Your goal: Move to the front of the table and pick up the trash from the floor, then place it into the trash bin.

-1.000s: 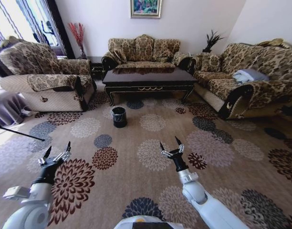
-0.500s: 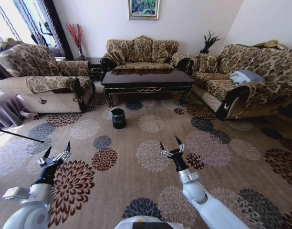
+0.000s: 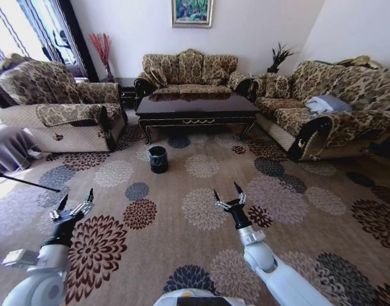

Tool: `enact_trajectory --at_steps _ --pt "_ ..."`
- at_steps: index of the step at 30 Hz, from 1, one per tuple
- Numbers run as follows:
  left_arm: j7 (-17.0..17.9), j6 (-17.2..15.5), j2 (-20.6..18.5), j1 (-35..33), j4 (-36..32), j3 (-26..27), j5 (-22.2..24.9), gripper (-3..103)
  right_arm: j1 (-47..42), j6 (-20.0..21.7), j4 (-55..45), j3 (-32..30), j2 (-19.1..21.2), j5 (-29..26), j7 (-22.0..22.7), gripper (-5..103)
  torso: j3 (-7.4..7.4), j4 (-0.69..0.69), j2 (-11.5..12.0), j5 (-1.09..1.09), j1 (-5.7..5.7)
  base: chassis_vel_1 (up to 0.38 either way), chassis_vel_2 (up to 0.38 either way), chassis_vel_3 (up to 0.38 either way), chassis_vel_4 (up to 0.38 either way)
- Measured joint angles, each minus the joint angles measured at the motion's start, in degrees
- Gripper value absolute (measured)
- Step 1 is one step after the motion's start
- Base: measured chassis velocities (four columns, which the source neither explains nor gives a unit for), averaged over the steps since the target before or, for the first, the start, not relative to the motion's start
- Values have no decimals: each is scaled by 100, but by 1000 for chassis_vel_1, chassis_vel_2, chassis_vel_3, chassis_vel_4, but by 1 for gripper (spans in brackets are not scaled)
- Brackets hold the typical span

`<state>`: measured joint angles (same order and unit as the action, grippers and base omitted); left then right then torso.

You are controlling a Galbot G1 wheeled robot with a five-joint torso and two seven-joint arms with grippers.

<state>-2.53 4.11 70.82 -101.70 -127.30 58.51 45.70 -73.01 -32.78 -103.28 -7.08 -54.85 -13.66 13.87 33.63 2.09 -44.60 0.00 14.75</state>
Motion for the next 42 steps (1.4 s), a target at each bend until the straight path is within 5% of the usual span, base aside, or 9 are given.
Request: enact_trajectory --at_steps 42 --pt "12 -15 -15 56 39 -40 12 100 -13 6 23 -10 -15 -5 2 100 634 0 -1105 0 470 0 0 0 0"
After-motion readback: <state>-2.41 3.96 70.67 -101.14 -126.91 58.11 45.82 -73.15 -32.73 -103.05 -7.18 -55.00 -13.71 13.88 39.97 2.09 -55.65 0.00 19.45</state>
